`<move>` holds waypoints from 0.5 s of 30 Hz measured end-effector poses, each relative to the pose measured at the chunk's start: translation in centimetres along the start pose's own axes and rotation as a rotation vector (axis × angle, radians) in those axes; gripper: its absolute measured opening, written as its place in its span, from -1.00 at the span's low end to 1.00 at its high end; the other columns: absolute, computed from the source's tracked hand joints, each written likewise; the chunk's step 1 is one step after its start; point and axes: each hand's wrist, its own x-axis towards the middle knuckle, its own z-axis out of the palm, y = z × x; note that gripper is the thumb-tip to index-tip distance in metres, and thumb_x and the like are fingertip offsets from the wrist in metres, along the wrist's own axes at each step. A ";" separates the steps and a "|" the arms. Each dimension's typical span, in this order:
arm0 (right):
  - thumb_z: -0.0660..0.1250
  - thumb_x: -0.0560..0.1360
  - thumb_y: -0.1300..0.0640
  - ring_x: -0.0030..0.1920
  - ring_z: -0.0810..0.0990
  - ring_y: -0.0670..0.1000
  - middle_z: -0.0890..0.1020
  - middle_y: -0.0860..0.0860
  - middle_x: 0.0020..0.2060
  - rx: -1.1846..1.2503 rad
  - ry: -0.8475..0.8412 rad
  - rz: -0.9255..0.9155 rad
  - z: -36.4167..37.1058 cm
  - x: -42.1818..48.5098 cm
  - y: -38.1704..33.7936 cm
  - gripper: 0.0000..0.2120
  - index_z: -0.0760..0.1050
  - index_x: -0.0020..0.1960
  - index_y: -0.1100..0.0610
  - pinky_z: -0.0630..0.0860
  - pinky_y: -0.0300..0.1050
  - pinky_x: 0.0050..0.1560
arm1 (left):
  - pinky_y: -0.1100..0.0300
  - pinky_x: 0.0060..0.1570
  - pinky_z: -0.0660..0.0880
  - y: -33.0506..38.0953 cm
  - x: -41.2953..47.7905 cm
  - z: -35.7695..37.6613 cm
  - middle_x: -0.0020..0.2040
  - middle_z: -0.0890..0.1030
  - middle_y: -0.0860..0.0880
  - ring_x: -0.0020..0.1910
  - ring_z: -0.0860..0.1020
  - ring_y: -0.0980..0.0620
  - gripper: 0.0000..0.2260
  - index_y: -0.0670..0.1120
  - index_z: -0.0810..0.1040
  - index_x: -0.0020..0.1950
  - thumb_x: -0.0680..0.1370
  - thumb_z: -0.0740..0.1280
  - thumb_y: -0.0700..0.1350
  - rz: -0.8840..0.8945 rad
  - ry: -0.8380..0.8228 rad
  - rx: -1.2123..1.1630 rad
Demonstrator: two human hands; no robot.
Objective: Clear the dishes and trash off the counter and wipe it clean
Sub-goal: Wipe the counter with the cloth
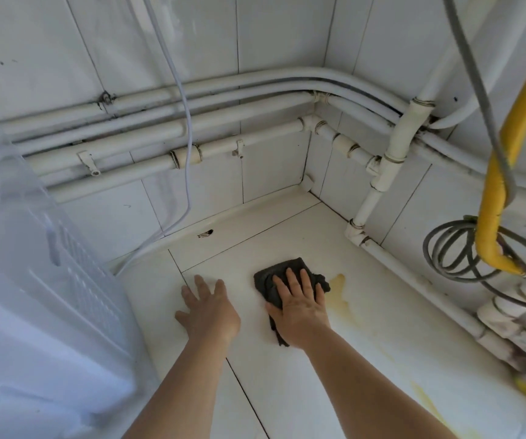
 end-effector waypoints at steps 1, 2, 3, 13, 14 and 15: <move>-0.12 0.61 -0.22 0.52 -0.32 0.06 -0.21 -0.04 0.55 0.013 0.009 0.049 -0.3 0.4 1.4 -0.43 -0.19 0.55 -0.11 -0.30 0.12 0.49 | -0.21 0.39 0.11 0.9 -0.3 0.6 0.56 -0.25 -0.10 0.53 -0.19 -0.23 -0.43 0.07 -0.06 0.56 0.61 0.12 -0.14 0.054 0.006 0.010; -0.13 0.61 -0.22 0.52 -0.31 0.06 -0.21 -0.04 0.55 0.029 0.017 0.095 -0.5 0.5 2.8 -0.43 -0.19 0.55 -0.11 -0.29 0.11 0.49 | -0.22 0.40 0.09 1.8 -0.5 1.0 0.56 -0.25 -0.09 0.53 -0.19 -0.22 -0.43 0.08 -0.06 0.56 0.61 0.12 -0.13 0.098 0.006 0.020; -0.14 0.61 -0.22 0.53 -0.31 0.06 -0.20 -0.04 0.55 0.046 0.027 0.142 -0.5 0.4 4.4 -0.43 -0.19 0.55 -0.11 -0.29 0.11 0.49 | -0.23 0.40 0.06 2.9 -0.7 1.4 0.56 -0.25 -0.08 0.53 -0.19 -0.21 -0.43 0.10 -0.07 0.56 0.62 0.12 -0.14 0.128 0.002 0.030; -0.13 0.60 -0.22 0.53 -0.30 0.06 -0.18 -0.03 0.55 0.169 0.085 0.489 0.5 -7.5 12.8 -0.42 -0.14 0.56 -0.08 -0.27 0.08 0.51 | -0.30 0.38 0.06 7.5 -2.0 2.6 0.57 -0.21 -0.06 0.52 -0.19 -0.23 -0.45 0.12 -0.05 0.55 0.62 0.10 -0.13 0.236 -0.068 0.123; -0.12 0.60 -0.22 0.53 -0.30 0.07 -0.18 -0.02 0.55 0.174 0.086 0.502 0.5 -7.4 12.6 -0.42 -0.14 0.56 -0.07 -0.26 0.09 0.51 | -0.30 0.39 0.05 7.5 -2.0 2.6 0.57 -0.21 -0.06 0.53 -0.19 -0.23 -0.44 0.12 -0.06 0.55 0.62 0.09 -0.14 0.239 -0.067 0.120; -0.12 0.61 -0.21 0.53 -0.29 0.08 -0.17 -0.01 0.55 0.176 0.091 0.508 0.3 -7.0 12.3 -0.42 -0.14 0.56 -0.05 -0.26 0.10 0.51 | -0.30 0.39 0.04 7.7 -1.8 2.6 0.57 -0.21 -0.06 0.53 -0.20 -0.22 -0.44 0.11 -0.07 0.56 0.62 0.09 -0.14 0.245 -0.064 0.121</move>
